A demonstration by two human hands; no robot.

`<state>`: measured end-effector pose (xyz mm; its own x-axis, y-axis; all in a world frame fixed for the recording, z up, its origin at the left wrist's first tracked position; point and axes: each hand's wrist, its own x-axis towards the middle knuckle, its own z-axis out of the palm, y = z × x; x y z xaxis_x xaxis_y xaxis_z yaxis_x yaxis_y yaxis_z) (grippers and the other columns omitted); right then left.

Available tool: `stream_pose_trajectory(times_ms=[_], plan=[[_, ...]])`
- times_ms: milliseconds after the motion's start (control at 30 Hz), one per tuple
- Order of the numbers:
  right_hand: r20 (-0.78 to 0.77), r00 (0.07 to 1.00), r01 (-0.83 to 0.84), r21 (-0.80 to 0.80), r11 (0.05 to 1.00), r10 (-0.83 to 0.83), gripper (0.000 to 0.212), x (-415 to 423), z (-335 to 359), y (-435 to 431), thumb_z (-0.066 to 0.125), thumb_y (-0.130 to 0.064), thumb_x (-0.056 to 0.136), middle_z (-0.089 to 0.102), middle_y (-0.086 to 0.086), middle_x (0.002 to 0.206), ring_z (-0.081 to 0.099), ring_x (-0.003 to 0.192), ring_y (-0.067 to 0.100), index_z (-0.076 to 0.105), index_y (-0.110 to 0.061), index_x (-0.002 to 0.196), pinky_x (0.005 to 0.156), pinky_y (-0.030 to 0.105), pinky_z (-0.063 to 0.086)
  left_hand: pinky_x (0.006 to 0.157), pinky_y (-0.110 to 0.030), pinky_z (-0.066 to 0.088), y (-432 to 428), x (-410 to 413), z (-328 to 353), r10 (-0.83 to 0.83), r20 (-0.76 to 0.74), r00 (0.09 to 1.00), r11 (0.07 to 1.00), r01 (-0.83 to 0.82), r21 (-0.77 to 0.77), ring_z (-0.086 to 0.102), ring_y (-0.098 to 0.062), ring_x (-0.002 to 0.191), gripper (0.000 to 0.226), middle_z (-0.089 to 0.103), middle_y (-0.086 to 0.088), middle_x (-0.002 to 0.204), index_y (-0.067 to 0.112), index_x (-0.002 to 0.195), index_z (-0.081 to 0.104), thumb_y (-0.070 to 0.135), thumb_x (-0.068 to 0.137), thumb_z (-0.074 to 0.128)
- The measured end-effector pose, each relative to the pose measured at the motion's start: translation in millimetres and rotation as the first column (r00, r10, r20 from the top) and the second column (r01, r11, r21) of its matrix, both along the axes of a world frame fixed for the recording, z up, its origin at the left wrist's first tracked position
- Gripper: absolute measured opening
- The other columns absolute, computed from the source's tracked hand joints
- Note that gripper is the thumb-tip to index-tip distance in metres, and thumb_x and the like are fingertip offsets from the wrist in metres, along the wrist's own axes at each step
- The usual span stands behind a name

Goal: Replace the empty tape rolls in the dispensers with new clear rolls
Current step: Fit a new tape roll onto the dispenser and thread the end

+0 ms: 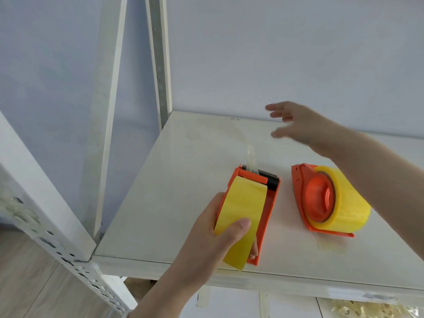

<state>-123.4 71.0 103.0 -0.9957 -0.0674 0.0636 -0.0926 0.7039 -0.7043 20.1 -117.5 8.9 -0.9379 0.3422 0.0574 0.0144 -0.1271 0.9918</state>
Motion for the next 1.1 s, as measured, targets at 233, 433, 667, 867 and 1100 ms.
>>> stream_pose_trajectory(times_ms=[233, 433, 667, 867, 1100], plan=[[-0.265, 0.870, -0.216, 0.555, 0.803, 0.416, 0.096, -8.9, -35.0, 7.3, 0.081, -0.021, 0.065, 0.025, 0.002, 0.153, 0.017, 0.135, 0.028, 0.026, -0.028, 0.143, 0.105, 0.027, 0.014, 0.062, -0.028, 0.053, -5.3, -5.2, 5.5, 0.015, 0.008, 1.000, 1.000, -0.015, 0.027, 0.064, -0.014, 0.056, 0.056, 0.068, 0.000, 0.062, 0.020, 0.108, 0.052, 0.052, 0.062, 0.055], [-0.424, 0.777, -0.243, 0.479, 0.843, 0.465, 0.054, -23.7, -26.9, -4.7, 0.079, -0.015, 0.065, 0.057, -0.007, 0.125, 0.037, 0.125, 0.028, 0.062, -0.018, 0.116, 0.098, 0.027, 0.031, 0.065, -0.030, 0.053, -13.6, -11.4, 23.2, -0.005, -0.052, 0.999, 0.998, 0.008, 0.067, 0.062, -0.017, 0.056, 0.045, 0.066, -0.005, 0.057, 0.012, 0.093, 0.055, 0.047, 0.066, 0.054], [-0.448, 0.872, -0.062, 0.297, 0.953, 0.196, 0.008, -29.0, 7.7, -19.3, 0.064, -0.017, 0.083, 0.063, -0.005, 0.090, 0.058, 0.098, 0.019, 0.071, -0.019, 0.087, 0.088, 0.036, 0.045, 0.062, -0.024, 0.052, -17.7, -16.1, 45.2, -0.034, -0.123, 0.992, 0.990, 0.050, 0.131, 0.065, -0.017, 0.058, 0.044, 0.069, -0.006, 0.060, 0.007, 0.090, 0.055, 0.045, 0.069, 0.053], [-0.386, 0.921, 0.060, 0.273, 0.960, 0.052, 0.013, -42.2, 21.5, -22.7, 0.062, -0.012, 0.079, 0.071, 0.002, 0.088, 0.062, 0.083, 0.025, 0.066, -0.023, 0.076, 0.077, 0.039, 0.051, 0.062, -0.022, 0.051, -22.8, -26.1, 79.5, -0.041, -0.228, 0.973, 0.988, 0.073, 0.135, 0.065, -0.017, 0.060, 0.048, 0.070, -0.001, 0.063, -0.002, 0.085, 0.055, 0.045, 0.075, 0.057], [-0.309, 0.950, 0.108, 0.163, 0.981, -0.053, 0.022, -27.0, 37.2, -32.7, 0.045, 0.003, 0.086, 0.060, 0.013, 0.089, 0.057, 0.079, 0.023, 0.061, 0.001, 0.102, 0.066, 0.008, 0.042, 0.047, -0.019, 0.048, -28.3, -32.0, 128.0, 0.072, -0.267, 0.961, 0.947, 0.018, 0.321, 0.058, -0.014, 0.044, 0.031, 0.064, -0.004, 0.051, 0.008, 0.059, 0.065, 0.036, 0.071, 0.067]])
